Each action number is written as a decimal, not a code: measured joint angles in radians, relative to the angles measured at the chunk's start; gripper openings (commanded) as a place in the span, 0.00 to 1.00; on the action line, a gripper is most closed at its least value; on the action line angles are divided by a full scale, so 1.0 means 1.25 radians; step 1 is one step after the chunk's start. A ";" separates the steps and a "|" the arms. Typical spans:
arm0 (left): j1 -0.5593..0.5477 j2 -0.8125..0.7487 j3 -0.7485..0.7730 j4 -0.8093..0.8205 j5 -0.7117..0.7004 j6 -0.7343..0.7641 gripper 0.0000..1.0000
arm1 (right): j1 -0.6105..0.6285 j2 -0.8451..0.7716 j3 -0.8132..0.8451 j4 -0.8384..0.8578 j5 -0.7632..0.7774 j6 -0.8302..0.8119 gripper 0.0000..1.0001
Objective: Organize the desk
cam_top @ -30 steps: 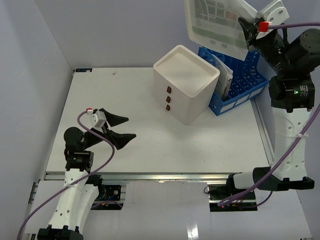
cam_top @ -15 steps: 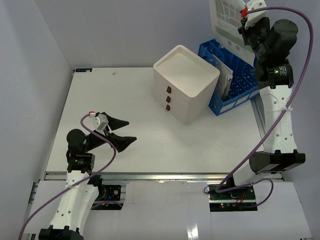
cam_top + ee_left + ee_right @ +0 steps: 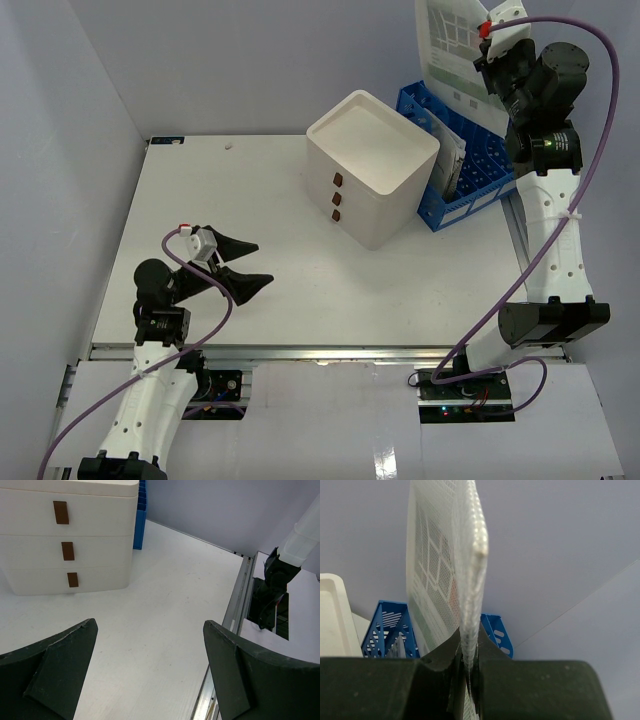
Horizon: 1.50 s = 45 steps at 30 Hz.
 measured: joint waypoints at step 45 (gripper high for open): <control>0.000 -0.001 0.000 -0.002 0.000 -0.006 0.98 | 0.022 -0.034 -0.006 -0.038 -0.033 0.114 0.86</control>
